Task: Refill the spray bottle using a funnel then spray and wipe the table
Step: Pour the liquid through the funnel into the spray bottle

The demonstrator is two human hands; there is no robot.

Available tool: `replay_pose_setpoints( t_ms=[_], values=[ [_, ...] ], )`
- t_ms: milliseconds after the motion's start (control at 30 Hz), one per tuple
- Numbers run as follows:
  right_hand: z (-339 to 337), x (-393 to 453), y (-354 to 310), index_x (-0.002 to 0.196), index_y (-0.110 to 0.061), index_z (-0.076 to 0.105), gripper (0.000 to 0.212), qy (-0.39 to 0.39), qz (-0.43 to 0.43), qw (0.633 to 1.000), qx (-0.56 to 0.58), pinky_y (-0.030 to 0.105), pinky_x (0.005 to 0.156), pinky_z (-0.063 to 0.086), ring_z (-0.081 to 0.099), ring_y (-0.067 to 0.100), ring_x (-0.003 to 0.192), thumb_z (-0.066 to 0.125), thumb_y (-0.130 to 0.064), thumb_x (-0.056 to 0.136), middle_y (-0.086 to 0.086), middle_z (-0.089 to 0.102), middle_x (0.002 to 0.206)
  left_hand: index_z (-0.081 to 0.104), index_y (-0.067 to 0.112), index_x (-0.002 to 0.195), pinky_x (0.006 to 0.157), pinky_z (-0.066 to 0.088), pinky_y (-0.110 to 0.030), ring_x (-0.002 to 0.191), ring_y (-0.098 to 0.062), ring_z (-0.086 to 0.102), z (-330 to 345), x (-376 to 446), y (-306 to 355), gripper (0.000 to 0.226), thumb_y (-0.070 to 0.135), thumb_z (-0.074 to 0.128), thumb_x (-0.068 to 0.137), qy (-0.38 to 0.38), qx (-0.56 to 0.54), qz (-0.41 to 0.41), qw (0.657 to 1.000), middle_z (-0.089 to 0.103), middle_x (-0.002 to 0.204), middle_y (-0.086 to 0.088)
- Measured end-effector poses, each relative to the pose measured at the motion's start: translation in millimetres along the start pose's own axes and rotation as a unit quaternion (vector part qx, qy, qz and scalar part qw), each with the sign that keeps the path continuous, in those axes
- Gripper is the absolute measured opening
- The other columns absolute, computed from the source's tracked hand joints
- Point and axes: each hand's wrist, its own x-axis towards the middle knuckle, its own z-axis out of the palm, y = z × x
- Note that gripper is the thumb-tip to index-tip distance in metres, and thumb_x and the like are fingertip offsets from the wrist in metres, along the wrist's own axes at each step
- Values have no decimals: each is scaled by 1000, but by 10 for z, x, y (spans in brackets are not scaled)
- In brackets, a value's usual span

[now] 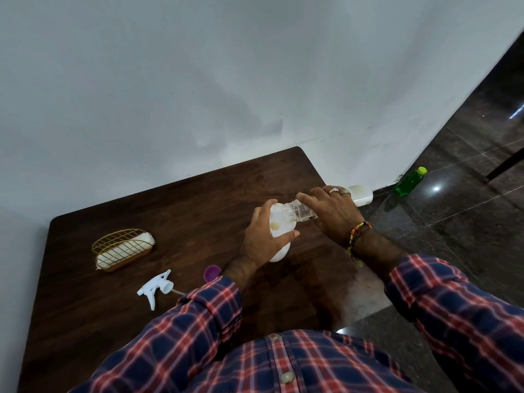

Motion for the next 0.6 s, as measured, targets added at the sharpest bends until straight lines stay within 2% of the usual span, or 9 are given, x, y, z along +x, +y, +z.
replay_pose_setpoints(
  t_ms=[367, 500, 600],
  values=[
    [10, 24, 15, 130, -32, 40, 74, 1, -2, 1000, 3, 47, 84, 47, 62, 33, 97, 74, -12, 67, 6, 62, 114, 36, 30, 139, 85, 42, -17, 113, -3, 44, -15, 13, 7, 85, 56, 77, 70, 2, -4, 3, 1000, 44, 138, 3],
    [15, 14, 14, 129, -31, 42, 77, 4, -4, 1000, 3, 48, 83, 48, 62, 34, 95, 77, -11, 63, 7, 63, 112, 36, 29, 140, 87, 42, -19, 117, -8, 47, -17, 8, 18, 85, 56, 77, 70, 1, -4, 2, 1000, 43, 139, 2],
    [7, 15, 18, 128, -28, 48, 74, 11, -6, 1000, -2, 49, 82, 49, 63, 35, 93, 79, -11, 63, 7, 64, 111, 35, 29, 140, 86, 41, -18, 116, -6, 45, -24, 9, 24, 85, 56, 77, 70, 2, -2, 3, 1000, 43, 139, 2]
  ],
)
